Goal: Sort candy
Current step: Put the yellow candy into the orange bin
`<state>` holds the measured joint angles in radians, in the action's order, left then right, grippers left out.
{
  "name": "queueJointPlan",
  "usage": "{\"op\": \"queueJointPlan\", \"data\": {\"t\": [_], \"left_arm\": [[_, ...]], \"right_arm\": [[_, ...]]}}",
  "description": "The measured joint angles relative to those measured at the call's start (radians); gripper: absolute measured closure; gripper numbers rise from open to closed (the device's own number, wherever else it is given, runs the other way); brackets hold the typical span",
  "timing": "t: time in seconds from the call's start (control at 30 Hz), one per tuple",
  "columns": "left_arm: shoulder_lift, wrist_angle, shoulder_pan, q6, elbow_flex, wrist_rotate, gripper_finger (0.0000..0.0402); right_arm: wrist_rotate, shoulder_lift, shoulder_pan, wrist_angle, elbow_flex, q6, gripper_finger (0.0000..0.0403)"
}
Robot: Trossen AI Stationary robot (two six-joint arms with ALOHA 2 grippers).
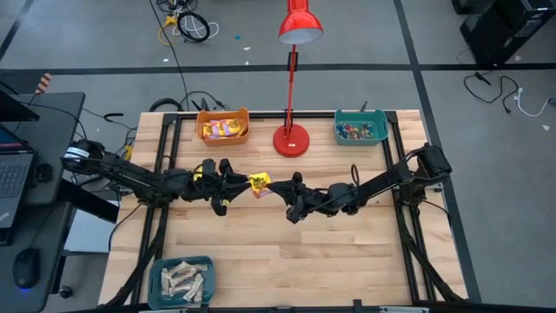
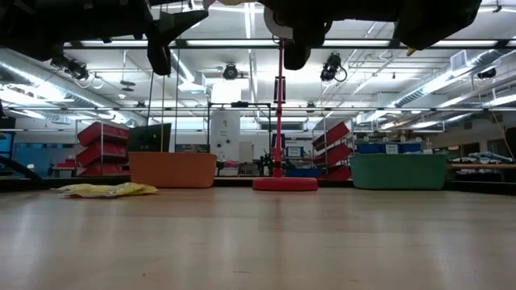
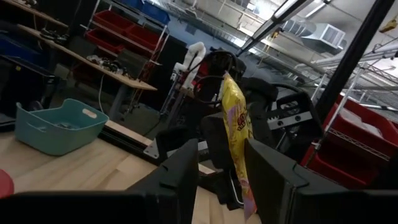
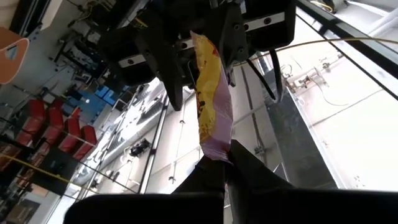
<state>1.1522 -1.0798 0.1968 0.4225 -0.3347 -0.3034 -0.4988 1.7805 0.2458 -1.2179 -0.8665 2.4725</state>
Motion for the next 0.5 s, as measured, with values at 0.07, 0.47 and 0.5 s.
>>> {"op": "queueJointPlan", "data": {"t": [0.07,0.47,0.5], "left_arm": [[0.0,-0.001,-0.005,0.0,0.0,0.005,0.0269],[0.0,0.001,-0.007,0.022,0.0,0.006,0.0268],[0.0,0.002,-0.008,0.023,0.0,-0.001,0.0268]], "right_arm": [[0.0,0.0,-0.006,0.001,0.0,-0.001,0.0403],[0.003,0.0,-0.022,0.002,0.0,-0.004,0.0403],[0.003,0.0,-0.023,0.002,0.0,-0.004,0.0403]]}}
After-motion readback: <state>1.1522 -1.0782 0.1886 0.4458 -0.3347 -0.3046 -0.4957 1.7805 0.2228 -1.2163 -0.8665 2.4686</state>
